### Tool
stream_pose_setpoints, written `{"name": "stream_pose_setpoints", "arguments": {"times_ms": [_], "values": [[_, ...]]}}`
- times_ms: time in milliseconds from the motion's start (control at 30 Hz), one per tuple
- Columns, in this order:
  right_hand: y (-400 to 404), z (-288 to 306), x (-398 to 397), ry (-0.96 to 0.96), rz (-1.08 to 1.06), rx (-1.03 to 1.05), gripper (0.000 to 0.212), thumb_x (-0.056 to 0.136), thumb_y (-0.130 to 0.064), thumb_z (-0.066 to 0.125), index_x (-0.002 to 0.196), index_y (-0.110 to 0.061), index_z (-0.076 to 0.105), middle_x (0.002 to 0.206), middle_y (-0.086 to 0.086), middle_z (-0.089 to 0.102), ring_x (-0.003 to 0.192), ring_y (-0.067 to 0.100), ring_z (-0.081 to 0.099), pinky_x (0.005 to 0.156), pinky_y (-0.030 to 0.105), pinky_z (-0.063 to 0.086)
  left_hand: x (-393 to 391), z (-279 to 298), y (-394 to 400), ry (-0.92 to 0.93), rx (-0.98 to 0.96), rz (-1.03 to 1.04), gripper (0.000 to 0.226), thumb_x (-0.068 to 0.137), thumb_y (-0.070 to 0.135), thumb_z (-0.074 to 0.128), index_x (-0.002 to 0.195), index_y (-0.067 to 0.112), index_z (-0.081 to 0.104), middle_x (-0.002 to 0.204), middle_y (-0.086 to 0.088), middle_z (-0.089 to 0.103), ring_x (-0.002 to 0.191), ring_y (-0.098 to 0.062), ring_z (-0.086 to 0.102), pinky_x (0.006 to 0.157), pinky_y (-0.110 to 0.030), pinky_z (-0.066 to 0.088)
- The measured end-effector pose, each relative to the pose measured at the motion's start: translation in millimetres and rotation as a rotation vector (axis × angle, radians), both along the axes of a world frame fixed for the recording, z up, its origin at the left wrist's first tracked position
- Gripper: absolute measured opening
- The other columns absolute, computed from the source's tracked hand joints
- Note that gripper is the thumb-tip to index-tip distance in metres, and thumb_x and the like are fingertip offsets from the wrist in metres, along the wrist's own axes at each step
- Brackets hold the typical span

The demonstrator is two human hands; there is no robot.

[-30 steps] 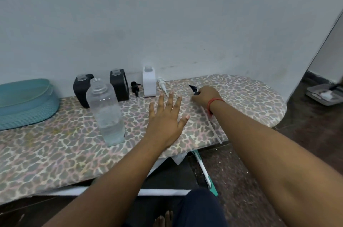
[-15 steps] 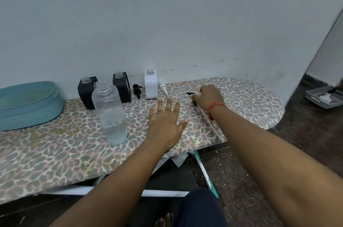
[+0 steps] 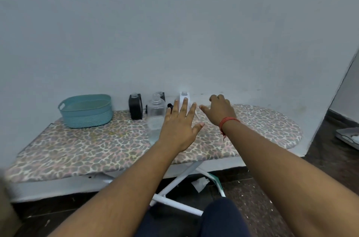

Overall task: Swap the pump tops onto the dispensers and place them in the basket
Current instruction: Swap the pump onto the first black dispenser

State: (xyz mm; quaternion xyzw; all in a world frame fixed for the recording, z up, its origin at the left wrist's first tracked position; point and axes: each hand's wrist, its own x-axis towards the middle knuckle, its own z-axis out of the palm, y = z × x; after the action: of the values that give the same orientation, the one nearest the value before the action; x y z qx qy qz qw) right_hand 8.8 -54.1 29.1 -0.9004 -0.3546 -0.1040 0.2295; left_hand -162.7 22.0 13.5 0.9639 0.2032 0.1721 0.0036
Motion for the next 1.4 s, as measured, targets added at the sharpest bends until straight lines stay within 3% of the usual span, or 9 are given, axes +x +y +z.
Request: {"name": "stream_pose_setpoints", "arguments": {"times_ms": [400,567,700,833,967,1133,1200,1300,1400], "values": [[35,5,-83,-0.054,0.174,0.092,0.058,0.098,-0.047,0.05,0.142,-0.012,0.039,0.139,0.012,0.044,0.121,0.034,0.048,0.095,0.046,0.048,-97,35,69,-0.08,0.032,0.203,0.077,0.1,0.068,0.011,0.163,0.027,-0.008,0.17,-0.003,-0.015,0.156,-0.028,-0.019,0.127,-0.052,-0.001],[54,-27,-88,0.013,0.238,0.283,0.041,0.099,-0.032,0.052,0.134,-0.011,0.048,0.131,0.009,0.052,0.118,0.027,0.053,0.097,0.042,0.047,-97,4,114,-0.094,-0.136,0.328,0.079,0.101,0.067,0.013,0.164,0.023,-0.004,0.171,-0.007,-0.008,0.157,-0.032,-0.011,0.126,-0.054,0.004],[71,-51,-92,0.161,0.247,0.502,0.038,0.102,-0.033,0.049,0.134,-0.013,0.048,0.131,0.003,0.052,0.117,0.019,0.054,0.099,0.04,0.048,-87,-30,147,-0.14,-0.355,0.406,0.085,0.097,0.071,0.011,0.164,0.021,-0.002,0.171,-0.007,-0.007,0.157,-0.032,-0.01,0.127,-0.053,0.003],[85,-69,-106,0.329,0.285,0.679,0.051,0.099,-0.052,0.044,0.137,-0.018,0.044,0.131,-0.003,0.049,0.118,0.012,0.052,0.101,0.034,0.048,-66,-55,178,-0.156,-0.459,0.439,0.08,0.102,0.067,0.018,0.164,0.021,-0.003,0.172,-0.004,-0.005,0.157,-0.031,-0.009,0.127,-0.052,0.003],[96,-81,-122,0.412,0.359,0.744,0.065,0.09,-0.063,0.049,0.139,-0.022,0.039,0.135,-0.005,0.046,0.125,0.009,0.048,0.093,0.005,0.039,-35,-65,207,-0.223,-0.536,0.454,0.084,0.102,0.066,0.028,0.164,0.018,-0.003,0.172,-0.002,-0.005,0.158,-0.027,-0.005,0.128,-0.049,0.005],[111,-86,-132,0.401,0.349,0.727,0.087,0.077,-0.067,0.064,0.146,-0.026,0.03,0.142,-0.007,0.035,0.13,0.006,0.041,0.096,0.007,0.036,-1,-67,244,-0.4,-0.627,0.48,0.097,0.098,0.063,0.049,0.163,0.016,-0.006,0.172,-0.004,-0.004,0.158,-0.025,-0.001,0.128,-0.045,0.011],[118,-90,-134,0.401,0.319,0.732,0.094,0.074,-0.066,0.07,0.147,-0.023,0.029,0.143,-0.003,0.035,0.133,0.01,0.039,0.099,0.014,0.037,9,-69,254,-0.479,-0.658,0.479,0.104,0.095,0.062,0.057,0.163,0.015,-0.005,0.172,-0.004,0.001,0.158,-0.024,0.004,0.127,-0.044,0.015],[128,-95,-139,0.421,0.277,0.737,0.095,0.072,-0.056,0.075,0.147,-0.021,0.028,0.143,-0.004,0.036,0.129,0.002,0.038,0.096,0.0,0.03,22,-76,266,-0.544,-0.685,0.474,0.107,0.09,0.061,0.066,0.163,0.019,0.001,0.169,-0.006,0.021,0.153,-0.027,0.025,0.121,-0.045,0.032],[135,-102,-143,0.448,0.248,0.764,0.091,0.077,-0.035,0.082,0.148,-0.023,0.026,0.141,-0.005,0.039,0.117,-0.008,0.037,0.084,-0.009,0.03,30,-82,270,-0.6,-0.659,0.488,0.088,0.092,0.052,0.068,0.157,0.015,0.021,0.145,-0.006,0.056,0.128,-0.029,0.057,0.1,-0.043,0.052]]}}
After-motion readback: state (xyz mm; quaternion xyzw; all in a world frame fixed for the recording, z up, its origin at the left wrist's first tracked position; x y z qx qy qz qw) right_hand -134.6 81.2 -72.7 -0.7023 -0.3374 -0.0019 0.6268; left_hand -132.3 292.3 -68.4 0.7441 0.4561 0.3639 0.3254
